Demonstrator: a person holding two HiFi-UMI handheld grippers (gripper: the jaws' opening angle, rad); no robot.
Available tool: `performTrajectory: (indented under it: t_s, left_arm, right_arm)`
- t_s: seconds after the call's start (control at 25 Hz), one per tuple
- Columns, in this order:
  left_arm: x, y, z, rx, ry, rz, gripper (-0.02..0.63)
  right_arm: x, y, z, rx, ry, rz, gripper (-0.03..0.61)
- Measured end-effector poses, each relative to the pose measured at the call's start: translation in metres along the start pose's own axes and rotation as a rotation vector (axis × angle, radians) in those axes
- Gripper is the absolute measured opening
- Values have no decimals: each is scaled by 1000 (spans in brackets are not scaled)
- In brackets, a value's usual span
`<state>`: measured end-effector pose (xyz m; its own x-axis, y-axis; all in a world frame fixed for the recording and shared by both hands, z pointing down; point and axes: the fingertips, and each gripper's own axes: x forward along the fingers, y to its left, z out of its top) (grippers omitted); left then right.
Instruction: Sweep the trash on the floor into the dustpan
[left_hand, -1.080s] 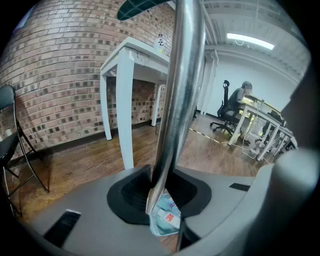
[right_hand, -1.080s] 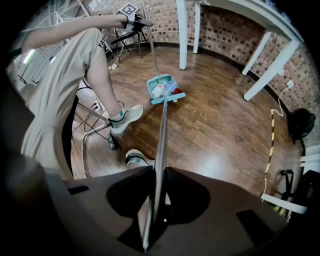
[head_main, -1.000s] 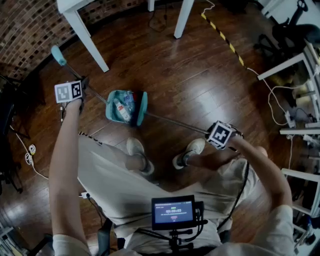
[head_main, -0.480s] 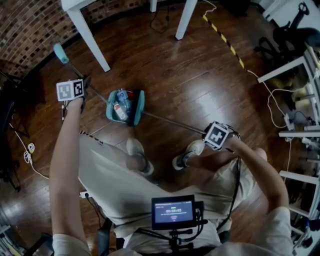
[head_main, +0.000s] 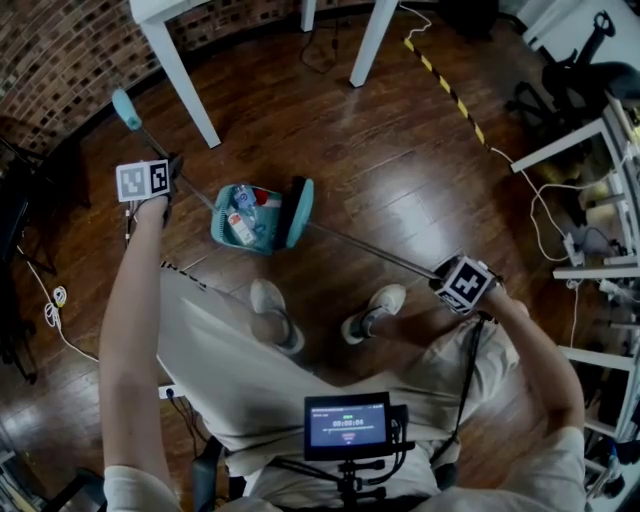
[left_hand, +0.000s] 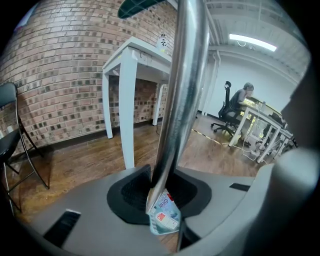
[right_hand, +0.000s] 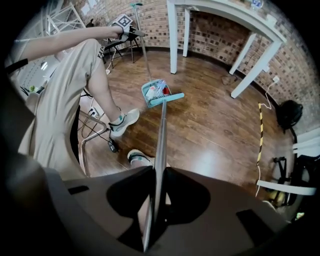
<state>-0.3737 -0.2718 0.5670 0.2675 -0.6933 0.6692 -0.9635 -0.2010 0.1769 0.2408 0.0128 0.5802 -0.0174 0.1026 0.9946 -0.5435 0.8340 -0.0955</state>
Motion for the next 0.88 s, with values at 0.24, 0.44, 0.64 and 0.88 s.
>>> performTrajectory:
  t_s: [0.24, 0.44, 0.64, 0.88]
  left_arm:
    - [-2, 1, -3, -37, 4, 3, 83]
    - [0, -2, -2, -34, 7, -2, 84]
    - [0, 1, -4, -57, -7, 13, 86]
    - [-4, -1, -9, -70, 0, 23, 86]
  right_arm:
    - [-13, -10, -10, 122, -98, 25, 98]
    - [-9, -19, -5, 267, -185, 70, 98]
    - [6, -33, 19, 364, -228, 63, 97]
    - [31, -37, 66, 433, -295, 145, 98]
